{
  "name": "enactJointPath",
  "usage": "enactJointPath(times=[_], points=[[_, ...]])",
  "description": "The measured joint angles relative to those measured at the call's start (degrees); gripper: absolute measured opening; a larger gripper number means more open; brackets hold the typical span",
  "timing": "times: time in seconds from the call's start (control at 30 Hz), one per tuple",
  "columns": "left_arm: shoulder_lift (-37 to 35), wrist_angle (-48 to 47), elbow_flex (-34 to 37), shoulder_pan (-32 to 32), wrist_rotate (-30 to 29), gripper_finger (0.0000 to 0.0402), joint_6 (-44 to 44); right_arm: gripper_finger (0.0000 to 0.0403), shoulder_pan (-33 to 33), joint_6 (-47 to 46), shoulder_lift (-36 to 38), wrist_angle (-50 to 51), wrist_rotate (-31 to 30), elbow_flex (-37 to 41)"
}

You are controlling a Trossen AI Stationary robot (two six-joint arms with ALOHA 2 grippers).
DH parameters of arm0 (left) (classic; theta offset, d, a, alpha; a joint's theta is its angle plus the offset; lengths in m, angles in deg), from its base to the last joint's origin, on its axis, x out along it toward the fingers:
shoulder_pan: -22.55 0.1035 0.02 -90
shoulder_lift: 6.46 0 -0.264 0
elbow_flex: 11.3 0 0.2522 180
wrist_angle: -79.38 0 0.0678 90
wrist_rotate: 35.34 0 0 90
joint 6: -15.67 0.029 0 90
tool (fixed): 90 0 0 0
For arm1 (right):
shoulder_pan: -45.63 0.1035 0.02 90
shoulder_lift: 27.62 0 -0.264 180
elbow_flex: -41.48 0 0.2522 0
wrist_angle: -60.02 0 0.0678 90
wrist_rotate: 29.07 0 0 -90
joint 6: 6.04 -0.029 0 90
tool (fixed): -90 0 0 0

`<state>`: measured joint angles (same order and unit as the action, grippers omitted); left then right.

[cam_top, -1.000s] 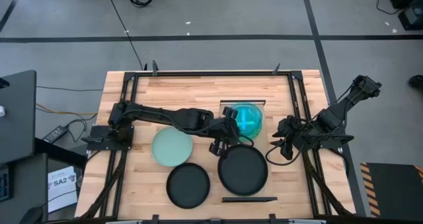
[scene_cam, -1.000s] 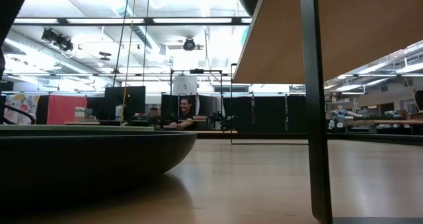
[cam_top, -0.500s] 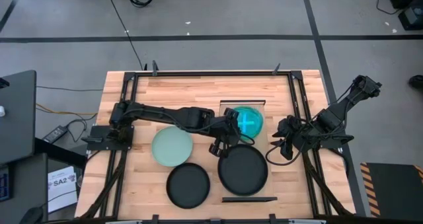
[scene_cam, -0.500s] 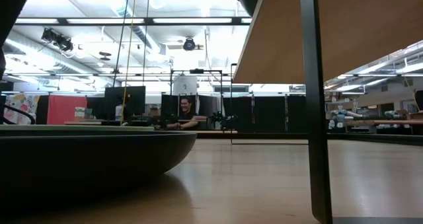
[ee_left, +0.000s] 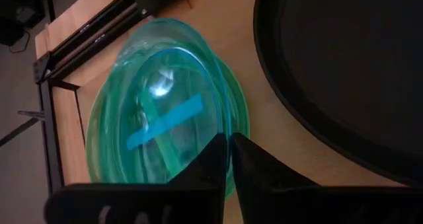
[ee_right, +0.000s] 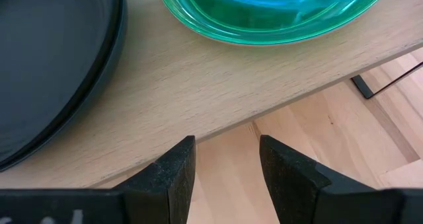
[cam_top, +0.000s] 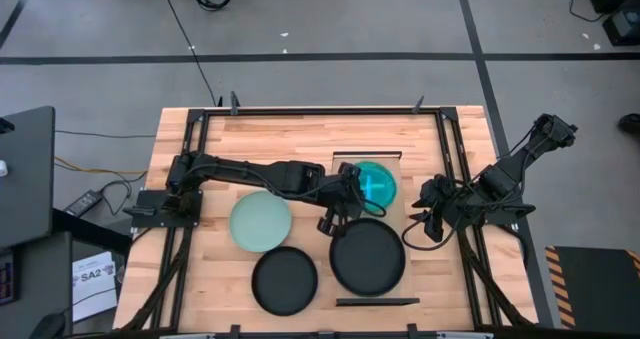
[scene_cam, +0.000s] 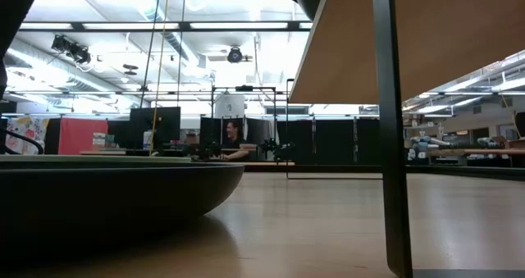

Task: Place and stack plates onto a shelf
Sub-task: Put the blue plate on the top of the green plate on the shelf, then put the gray plate on the top of the blue plate on the shelf

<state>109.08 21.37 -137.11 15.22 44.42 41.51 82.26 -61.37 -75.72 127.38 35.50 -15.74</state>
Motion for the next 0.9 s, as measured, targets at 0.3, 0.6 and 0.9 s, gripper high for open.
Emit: enactJointPath(times=[0.3,0.6,0.9], points=[[0.00,0.18,0.00,0.18,-0.16,0.0093,-4.26,0.0174,0.02,0.00,0.00,0.00,0.00,0.00],[0.00,0.16,0.00,0.17,-2.92,0.0181,-7.49,0.0174,0.00,0.00,0.00,0.00,0.00,0.00],[0.00,0.14,0.00,0.15,-4.21,0.0201,-7.61,0.0174,0.02,0.00,0.00,0.00,0.00,0.00]])
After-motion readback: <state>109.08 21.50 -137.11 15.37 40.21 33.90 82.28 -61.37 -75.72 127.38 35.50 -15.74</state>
